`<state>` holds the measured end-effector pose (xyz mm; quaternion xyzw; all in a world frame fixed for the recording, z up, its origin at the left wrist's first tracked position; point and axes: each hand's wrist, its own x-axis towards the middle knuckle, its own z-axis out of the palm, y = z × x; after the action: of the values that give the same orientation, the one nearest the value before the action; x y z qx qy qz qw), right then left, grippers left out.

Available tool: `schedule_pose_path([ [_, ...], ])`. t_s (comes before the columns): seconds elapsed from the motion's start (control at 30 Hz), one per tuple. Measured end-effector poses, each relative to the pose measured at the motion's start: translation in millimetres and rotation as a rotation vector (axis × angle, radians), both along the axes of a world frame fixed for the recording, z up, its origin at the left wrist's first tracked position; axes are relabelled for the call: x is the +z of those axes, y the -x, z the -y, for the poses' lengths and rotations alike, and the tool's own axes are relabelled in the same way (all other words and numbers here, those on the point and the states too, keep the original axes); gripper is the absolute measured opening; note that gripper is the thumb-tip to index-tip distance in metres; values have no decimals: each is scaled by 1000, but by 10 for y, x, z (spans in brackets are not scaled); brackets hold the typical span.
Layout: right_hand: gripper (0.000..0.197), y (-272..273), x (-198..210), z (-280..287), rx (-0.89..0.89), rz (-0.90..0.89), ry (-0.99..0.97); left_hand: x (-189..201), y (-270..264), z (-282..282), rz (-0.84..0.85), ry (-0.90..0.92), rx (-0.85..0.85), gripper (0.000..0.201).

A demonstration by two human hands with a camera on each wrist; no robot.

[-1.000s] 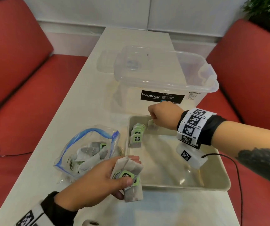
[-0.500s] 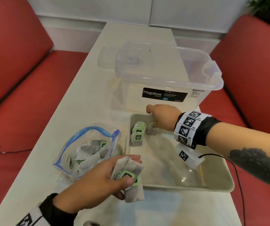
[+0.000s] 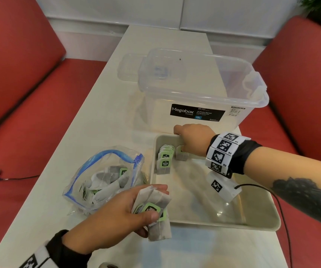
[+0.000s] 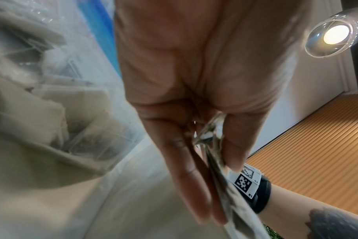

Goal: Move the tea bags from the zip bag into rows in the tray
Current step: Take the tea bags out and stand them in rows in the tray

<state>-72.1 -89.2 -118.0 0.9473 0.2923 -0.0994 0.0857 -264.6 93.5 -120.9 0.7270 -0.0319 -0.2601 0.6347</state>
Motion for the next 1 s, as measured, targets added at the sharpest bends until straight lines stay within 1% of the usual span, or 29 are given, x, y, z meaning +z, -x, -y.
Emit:
schedule_pose_path([
  [0.1,35,-4,-12,6,2,-4,3,-11,4,-1,3,4,0,48],
  [0.83,42,-13,0,36,-28,-70,-47,-7,15,13,11,12,10,47],
  [0.9,45,-14,10,39,-35,-82,-59,-2,17,14,7,19,9,45],
  [1.0,47,-13,25,48,-46,-97,-65,20,20,26,4,37,14,37],
])
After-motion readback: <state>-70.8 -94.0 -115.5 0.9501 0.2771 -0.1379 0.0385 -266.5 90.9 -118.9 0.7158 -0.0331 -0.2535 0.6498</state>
